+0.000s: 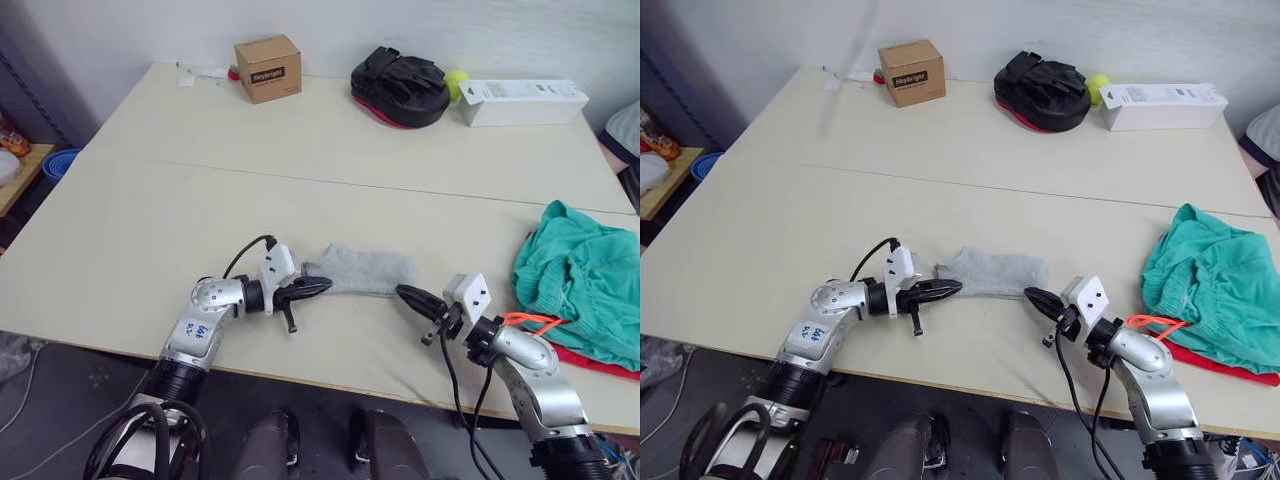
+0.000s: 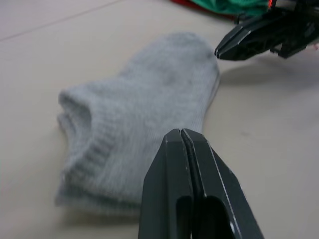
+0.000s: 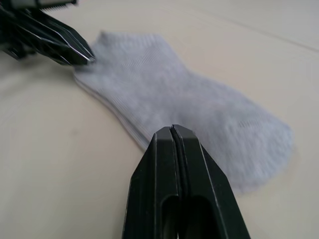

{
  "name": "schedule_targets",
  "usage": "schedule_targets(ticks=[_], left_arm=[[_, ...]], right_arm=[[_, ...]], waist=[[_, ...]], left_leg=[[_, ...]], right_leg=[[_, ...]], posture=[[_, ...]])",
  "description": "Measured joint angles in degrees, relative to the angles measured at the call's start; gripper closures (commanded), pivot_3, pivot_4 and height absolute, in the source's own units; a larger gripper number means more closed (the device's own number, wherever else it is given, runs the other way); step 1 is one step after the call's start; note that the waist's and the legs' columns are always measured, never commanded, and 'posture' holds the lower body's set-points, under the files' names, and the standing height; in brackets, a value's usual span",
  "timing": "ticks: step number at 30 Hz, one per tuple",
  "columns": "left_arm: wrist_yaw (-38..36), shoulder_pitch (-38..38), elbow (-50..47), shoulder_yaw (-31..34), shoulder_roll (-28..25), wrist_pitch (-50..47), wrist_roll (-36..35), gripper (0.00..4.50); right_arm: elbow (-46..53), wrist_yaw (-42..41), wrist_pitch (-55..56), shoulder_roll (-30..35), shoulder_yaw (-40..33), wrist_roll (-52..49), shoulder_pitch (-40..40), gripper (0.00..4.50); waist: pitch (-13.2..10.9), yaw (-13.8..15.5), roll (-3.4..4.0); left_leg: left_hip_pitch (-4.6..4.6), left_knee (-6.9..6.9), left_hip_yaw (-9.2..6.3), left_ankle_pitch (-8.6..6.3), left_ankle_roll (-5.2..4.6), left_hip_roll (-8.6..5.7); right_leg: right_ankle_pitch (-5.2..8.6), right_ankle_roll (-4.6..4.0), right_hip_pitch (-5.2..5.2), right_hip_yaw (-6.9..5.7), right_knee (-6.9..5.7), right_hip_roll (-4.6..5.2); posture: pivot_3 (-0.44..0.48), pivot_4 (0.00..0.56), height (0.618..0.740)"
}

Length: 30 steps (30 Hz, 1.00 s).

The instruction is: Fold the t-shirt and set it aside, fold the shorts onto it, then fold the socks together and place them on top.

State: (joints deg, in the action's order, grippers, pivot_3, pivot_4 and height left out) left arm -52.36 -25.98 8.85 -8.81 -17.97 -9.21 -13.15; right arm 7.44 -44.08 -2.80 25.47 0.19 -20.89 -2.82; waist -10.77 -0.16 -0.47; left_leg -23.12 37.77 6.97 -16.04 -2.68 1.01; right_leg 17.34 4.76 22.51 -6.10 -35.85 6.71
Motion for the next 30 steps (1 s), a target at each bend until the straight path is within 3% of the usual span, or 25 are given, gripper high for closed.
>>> schedule_targets(ticks=[8,11,19,22,25,30], left_arm=[[4.7,-9.7,10.3,-2.0,4.0,1.9,4.9,4.48],[6.4,-9.7,15.4,-2.8,3.9,3.3,7.4,4.48],[6.1,-9.2,16.2,-2.2,3.8,5.6,7.2,4.48],[4.8,-9.1,16.2,0.5,4.8,3.6,3.8,4.5],[2.7,-11.1,15.3,1.9,6.2,0.5,-0.1,4.5],[-2.0,-15.2,17.0,-0.8,4.2,4.5,2.4,4.5]], right_arm=[[-4.7,10.9,-2.5,-6.1,5.2,10.4,-9.4,4.5],[-6.8,13.5,-3.5,-6.1,5.0,12.6,-9.4,4.5],[-5.5,14.3,-4.0,-4.2,-1.6,9.4,-6.7,4.5],[1.0,12.3,-7.9,-3.7,-6.0,1.8,-4.6,3.89],[7.7,13.3,-16.2,-3.7,-8.4,-5.5,-3.7,2.87],[10.4,24.1,-39.2,-4.1,-14.8,-20.5,-3.7,1.08]], waist=[[0.0,0.0,0.0],[0.0,0.0,-0.01],[0.0,0.1,-0.01],[0.0,-0.1,0.0],[0.0,0.0,-0.01],[0.0,0.0,-0.01]], left_leg=[[-0.07,-0.02,0.06,0.02,0.04,-0.04],[-0.17,-0.01,0.08,0.03,0.01,-0.04],[-0.08,0.01,0.03,0.02,-0.02,-0.05],[-0.09,-0.01,0.03,0.01,-0.02,-0.01],[-0.09,-0.01,-0.02,0.02,-0.01,0.01],[-0.09,-0.02,-0.01,0.0,-0.03,-0.01]], right_leg=[[0.0,0.0,0.06,-0.03,-0.05,-0.06],[0.0,0.0,0.08,-0.04,-0.06,-0.07],[0.0,0.0,0.04,-0.04,0.03,0.0],[0.0,0.0,0.06,-0.01,0.02,-0.01],[0.0,0.0,0.06,-0.06,0.01,-0.03],[0.0,-0.01,0.05,-0.03,0.04,0.01]], posture=[[0.0,0.15,0.74],[0.0,0.15,0.74],[0.0,0.15,0.74],[0.0,0.15,0.74],[0.0,0.15,0.74],[0.0,0.15,0.74]])
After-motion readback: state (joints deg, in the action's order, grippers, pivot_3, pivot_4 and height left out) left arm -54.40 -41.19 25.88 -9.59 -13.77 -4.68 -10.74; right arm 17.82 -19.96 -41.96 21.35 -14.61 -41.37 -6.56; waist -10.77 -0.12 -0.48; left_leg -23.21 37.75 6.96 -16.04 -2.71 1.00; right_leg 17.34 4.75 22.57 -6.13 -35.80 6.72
